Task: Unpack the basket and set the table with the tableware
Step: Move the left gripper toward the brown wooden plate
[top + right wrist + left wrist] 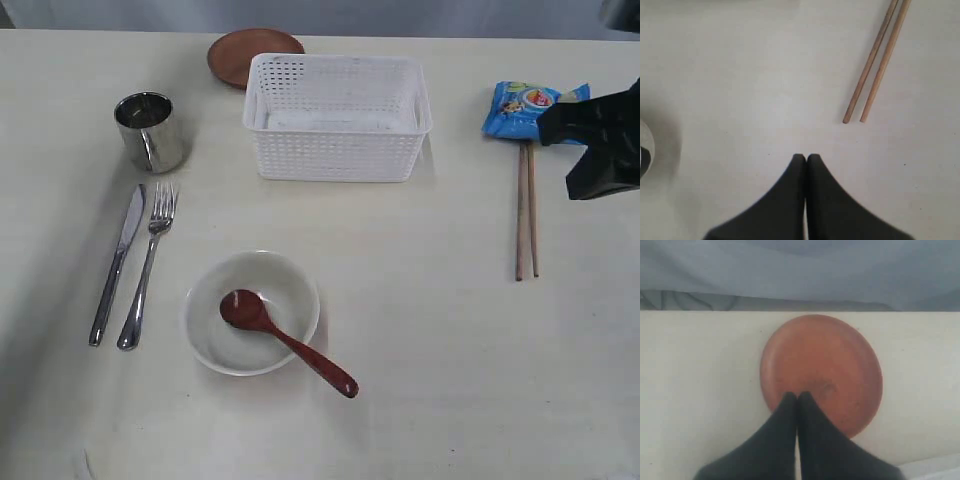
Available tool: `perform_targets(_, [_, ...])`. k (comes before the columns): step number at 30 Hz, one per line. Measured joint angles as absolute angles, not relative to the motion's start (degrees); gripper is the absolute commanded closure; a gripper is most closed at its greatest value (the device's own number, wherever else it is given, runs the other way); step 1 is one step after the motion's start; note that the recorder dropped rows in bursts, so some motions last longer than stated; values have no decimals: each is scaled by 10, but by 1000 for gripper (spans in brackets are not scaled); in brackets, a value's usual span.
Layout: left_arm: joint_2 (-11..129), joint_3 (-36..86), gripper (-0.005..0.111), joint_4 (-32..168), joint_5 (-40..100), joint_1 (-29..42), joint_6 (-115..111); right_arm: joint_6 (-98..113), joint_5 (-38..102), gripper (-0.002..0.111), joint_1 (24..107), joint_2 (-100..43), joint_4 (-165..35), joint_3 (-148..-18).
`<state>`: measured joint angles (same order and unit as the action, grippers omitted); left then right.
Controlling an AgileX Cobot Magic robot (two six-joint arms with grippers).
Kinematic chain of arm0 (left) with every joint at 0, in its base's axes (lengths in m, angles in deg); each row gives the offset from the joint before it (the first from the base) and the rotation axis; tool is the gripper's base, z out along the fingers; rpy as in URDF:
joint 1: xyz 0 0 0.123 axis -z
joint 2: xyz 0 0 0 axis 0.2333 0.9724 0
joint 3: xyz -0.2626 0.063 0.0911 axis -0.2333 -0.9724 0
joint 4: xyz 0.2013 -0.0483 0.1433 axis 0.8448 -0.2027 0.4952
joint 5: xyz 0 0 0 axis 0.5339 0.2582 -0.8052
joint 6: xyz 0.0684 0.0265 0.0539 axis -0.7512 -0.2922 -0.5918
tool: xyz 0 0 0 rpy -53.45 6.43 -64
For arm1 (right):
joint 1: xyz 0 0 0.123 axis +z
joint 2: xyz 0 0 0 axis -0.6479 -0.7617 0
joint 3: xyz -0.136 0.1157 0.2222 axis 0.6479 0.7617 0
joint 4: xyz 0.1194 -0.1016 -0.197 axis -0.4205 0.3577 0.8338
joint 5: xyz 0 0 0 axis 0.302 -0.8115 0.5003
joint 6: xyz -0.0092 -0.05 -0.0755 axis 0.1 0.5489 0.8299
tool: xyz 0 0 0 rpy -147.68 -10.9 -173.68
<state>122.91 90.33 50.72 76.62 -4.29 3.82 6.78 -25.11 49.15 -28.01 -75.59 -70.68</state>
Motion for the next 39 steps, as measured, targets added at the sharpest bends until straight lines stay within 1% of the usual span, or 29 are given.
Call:
perform_targets(5, [1294,939,106,541,755,-43,69,68,-252,109,492,-274,-757,-678])
perform_targets(11, [1319,952,106,542,723,-43,66,68,-252,109,492,-274,-757,-678])
perform_targets(19, [1358,969,106,542,635,-43,64,68,-252,109,492,-274,-758,-678])
perform_targets(23, [1372,990,106,542,614,-43,62,68,-252,109,492,-274,-761,-678])
perform_targets(31, [1405,993,106,554,605,-43,53,68,-252,109,492,-274,-763,-678])
perform_targets(39, [1406,994,106,559,605,-43,53,68,-252,109,492,-274,-764,-678])
